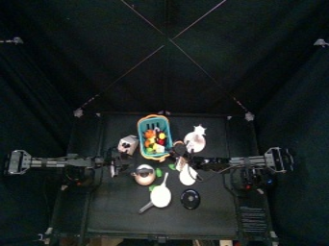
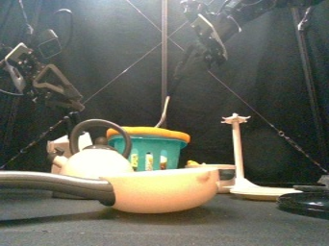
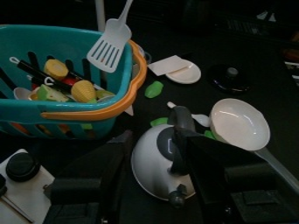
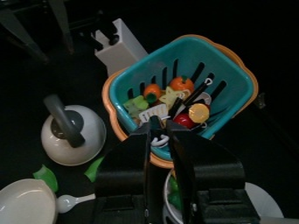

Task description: Place spatula into pan

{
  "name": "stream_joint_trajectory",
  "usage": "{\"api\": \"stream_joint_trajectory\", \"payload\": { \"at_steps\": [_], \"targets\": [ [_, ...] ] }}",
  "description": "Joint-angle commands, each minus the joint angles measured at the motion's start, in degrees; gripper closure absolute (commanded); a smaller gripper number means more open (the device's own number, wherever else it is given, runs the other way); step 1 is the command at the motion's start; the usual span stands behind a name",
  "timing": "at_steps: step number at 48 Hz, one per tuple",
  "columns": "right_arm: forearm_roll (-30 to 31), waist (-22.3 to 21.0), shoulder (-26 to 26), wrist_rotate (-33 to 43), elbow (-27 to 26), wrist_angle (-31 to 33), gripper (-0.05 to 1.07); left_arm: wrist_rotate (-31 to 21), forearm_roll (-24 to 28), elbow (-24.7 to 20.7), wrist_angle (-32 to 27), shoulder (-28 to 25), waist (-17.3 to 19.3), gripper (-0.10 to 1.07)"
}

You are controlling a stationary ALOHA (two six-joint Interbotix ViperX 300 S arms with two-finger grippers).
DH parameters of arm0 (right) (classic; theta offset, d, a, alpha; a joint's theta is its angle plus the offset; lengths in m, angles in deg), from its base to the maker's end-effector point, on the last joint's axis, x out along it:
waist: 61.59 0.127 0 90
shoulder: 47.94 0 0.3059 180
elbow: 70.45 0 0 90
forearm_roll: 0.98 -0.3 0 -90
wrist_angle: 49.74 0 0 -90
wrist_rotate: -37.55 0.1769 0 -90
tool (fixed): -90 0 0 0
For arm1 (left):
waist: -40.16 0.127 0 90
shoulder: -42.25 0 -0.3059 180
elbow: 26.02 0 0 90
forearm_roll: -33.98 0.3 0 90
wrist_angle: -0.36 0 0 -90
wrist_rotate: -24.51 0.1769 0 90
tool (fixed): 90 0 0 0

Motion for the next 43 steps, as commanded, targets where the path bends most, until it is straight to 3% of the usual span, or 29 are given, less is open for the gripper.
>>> {"api": "stream_joint_trajectory", "payload": {
  "at_steps": [1, 13, 23, 31, 43],
  "targets": [
    [-0.2, 0.0, 3.0, 0.1, 0.4, -2.4, 0.59, 0.0, -0.6, -0.7, 0.3, -0.1, 0.1, 0.15],
    [-4.7, 2.3, 8.4, 0.0, 5.6, -10.2, 0.59, 0.1, -1.5, -0.5, 0.2, -0.1, 0.1, 0.15],
    [-12.2, 5.8, 11.3, 0.0, 12.8, -22.9, 0.59, 0.0, -1.5, -0.4, 0.2, -0.1, 0.1, 0.15],
    [-17.6, 8.5, 8.6, -0.4, 17.1, -30.3, 0.59, 0.1, -1.5, -0.4, 0.2, -0.1, 0.1, 0.15],
    [-17.9, 11.3, 0.7, -0.6, 16.4, -31.8, 0.59, 0.0, -1.5, -0.4, 0.2, -0.1, 0.0, 0.15]
  ]
}}
